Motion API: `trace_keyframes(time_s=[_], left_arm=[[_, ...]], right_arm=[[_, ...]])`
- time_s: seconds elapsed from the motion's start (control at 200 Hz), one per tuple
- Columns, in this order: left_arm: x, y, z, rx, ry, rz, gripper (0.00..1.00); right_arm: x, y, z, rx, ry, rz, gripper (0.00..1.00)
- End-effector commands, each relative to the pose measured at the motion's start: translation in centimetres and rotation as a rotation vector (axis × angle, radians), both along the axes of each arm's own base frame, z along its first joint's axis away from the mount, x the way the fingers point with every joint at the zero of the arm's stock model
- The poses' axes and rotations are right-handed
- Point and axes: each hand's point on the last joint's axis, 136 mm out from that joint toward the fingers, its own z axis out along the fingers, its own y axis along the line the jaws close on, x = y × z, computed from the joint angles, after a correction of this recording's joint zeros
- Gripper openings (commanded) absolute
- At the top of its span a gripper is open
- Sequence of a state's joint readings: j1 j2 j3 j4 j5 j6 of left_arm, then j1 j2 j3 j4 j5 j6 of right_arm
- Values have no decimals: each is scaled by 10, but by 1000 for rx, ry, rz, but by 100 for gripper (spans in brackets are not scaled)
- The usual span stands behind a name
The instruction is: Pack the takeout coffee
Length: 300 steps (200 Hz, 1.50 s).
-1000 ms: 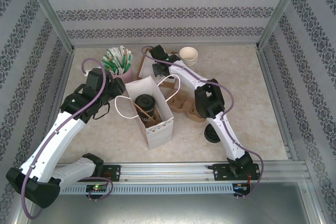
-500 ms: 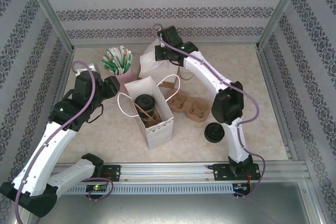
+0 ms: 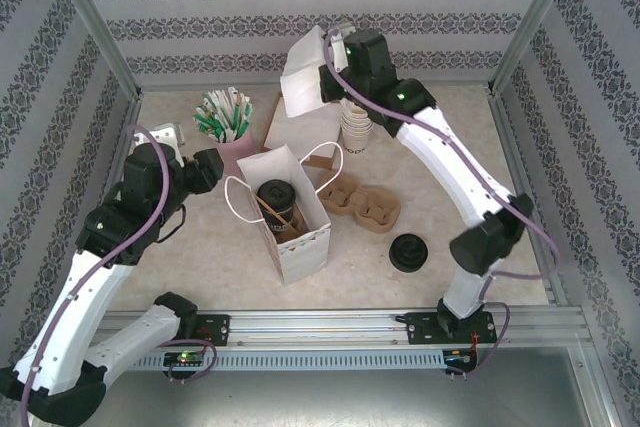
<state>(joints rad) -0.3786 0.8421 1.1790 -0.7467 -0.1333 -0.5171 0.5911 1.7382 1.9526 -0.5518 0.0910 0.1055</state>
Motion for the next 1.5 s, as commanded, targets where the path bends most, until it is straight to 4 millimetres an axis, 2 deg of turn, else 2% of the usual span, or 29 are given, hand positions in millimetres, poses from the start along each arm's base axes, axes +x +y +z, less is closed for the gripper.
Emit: trace_keyframes(time_s=[0.0, 0.125, 0.24, 0.35, 0.5, 0.585, 0.839, 0.939, 1.094, 1.224, 1.319, 1.494], left_arm=[[1, -13, 6, -3, -16, -89, 65], [6, -22, -8, -17, 36, -118, 67], [10, -29, -14, -46, 52, -135, 69], [10, -34, -17, -65, 59, -150, 69], [9, -38, -23, -82, 72, -165, 70], [8, -39, -25, -93, 81, -170, 70], [6, -42, -32, -113, 104, -176, 70], [6, -42, -33, -117, 110, -179, 70], [7, -43, -36, -119, 122, -179, 70], [6, -43, -34, -122, 119, -177, 70], [7, -43, -34, -124, 120, -177, 70], [7, -44, -34, -128, 123, -176, 70]], right_arm=[[-39, 3, 36, -99, -182, 63, 0], [-91, 13, 46, -235, -334, 159, 0], [-139, 23, 38, -323, -413, 294, 0], [-172, 22, 35, -327, -445, 365, 0], [-212, 35, 22, -407, -508, 486, 0], [-221, 43, 14, -498, -534, 494, 0], [-227, 58, -14, -735, -543, 478, 0], [-239, 63, -27, -792, -522, 521, 0], [-270, 78, -37, -667, -452, 666, 0], [-283, 85, -45, -580, -375, 726, 0], [-284, 85, -50, -525, -290, 737, 0], [-273, 82, -59, -385, -114, 713, 0]])
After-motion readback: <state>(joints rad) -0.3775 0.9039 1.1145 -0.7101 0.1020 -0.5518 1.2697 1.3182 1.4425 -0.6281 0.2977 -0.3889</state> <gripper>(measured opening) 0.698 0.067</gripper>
